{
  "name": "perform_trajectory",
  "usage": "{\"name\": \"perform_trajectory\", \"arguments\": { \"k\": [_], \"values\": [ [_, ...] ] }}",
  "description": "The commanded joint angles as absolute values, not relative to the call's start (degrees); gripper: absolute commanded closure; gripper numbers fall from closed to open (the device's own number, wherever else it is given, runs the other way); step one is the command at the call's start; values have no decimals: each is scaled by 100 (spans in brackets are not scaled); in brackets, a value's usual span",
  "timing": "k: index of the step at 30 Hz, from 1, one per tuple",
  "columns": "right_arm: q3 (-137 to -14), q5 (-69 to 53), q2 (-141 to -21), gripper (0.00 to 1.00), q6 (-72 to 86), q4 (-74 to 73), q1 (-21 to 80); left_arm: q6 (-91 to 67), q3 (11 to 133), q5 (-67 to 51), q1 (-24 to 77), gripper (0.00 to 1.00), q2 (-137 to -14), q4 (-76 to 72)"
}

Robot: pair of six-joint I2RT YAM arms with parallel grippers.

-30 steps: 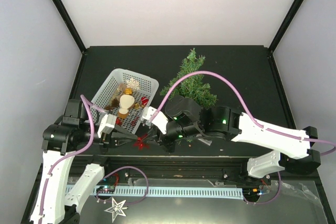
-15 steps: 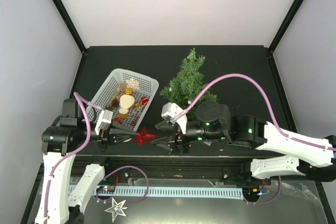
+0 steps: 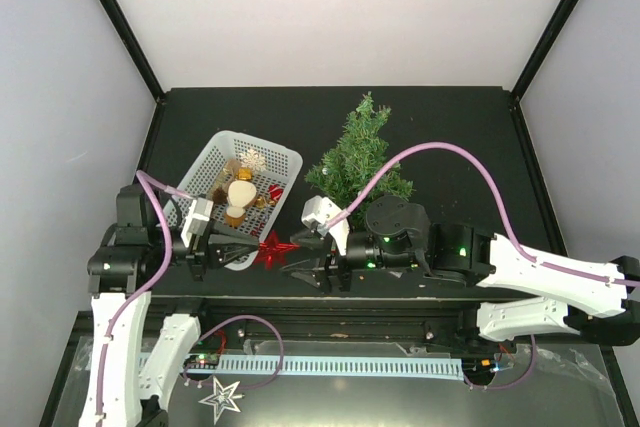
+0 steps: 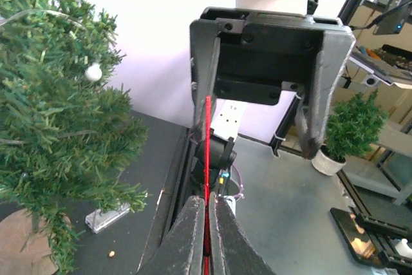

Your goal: Decorate the small christmas tree

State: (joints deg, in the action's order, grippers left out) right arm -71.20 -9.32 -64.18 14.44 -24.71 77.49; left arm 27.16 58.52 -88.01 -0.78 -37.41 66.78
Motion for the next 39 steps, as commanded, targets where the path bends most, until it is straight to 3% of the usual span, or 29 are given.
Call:
{"name": "perform_trajectory", "arguments": {
  "k": [1, 5, 20, 39],
  "values": [
    [-7128, -698, -6363, 36, 1418, -2207, 7776, 508, 5171, -10066, -238, 98, -3384, 4349],
    [-7154, -635, -6410, 36, 1397, -2241, 7776, -376, 4782, -10090, -253, 98, -3122, 3375],
    [-7210, -454, -6685, 40, 1342, -2245, 7766, -404, 4793, -10098, -225, 98, -2796, 3431],
    [-7398, 28, -6677, 37, 1214, -2386, 7750, -896, 4513, -10096, -192, 98, -2483, 2933]
  ]
}}
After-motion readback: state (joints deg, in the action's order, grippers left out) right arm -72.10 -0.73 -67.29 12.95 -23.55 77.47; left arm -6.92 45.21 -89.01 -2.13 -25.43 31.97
